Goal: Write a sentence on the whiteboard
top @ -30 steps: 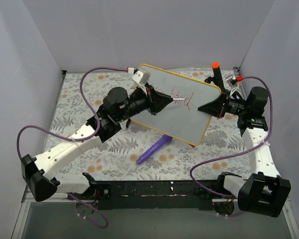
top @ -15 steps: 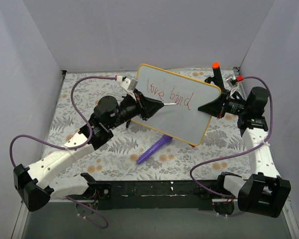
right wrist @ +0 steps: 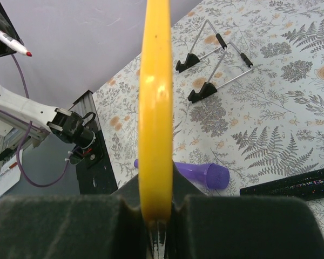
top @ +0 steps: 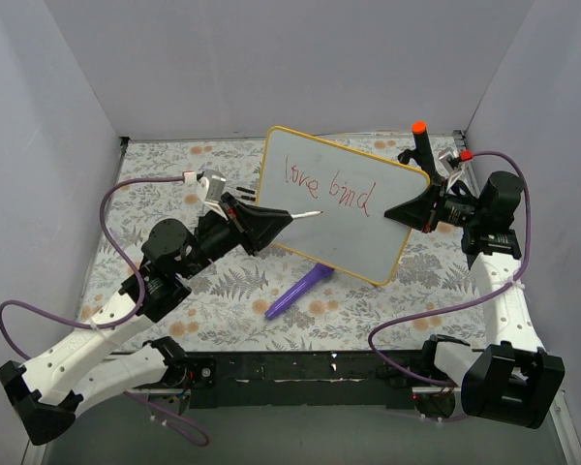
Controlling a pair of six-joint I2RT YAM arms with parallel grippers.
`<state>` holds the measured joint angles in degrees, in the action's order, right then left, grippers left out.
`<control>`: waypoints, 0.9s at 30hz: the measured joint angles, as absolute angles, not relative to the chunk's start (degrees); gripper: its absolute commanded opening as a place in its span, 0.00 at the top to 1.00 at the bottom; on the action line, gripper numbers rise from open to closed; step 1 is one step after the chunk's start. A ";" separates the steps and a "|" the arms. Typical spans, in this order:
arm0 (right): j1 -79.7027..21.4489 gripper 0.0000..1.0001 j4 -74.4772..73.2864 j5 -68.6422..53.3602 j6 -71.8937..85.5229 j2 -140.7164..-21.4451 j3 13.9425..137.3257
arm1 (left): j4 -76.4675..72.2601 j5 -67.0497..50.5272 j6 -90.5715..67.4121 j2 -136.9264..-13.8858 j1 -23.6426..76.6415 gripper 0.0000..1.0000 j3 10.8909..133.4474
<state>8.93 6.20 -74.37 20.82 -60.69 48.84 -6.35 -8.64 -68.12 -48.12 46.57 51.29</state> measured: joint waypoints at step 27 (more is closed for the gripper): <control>8.93 0.99 6.20 -74.41 20.82 -60.69 48.84 | -6.11 -9.50 -69.93 -48.60 46.57 1.00 48.75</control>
<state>8.93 6.20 -74.41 20.82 -60.69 48.84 -6.11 -9.50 -69.93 -48.60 46.57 48.75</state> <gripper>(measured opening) 0.101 0.109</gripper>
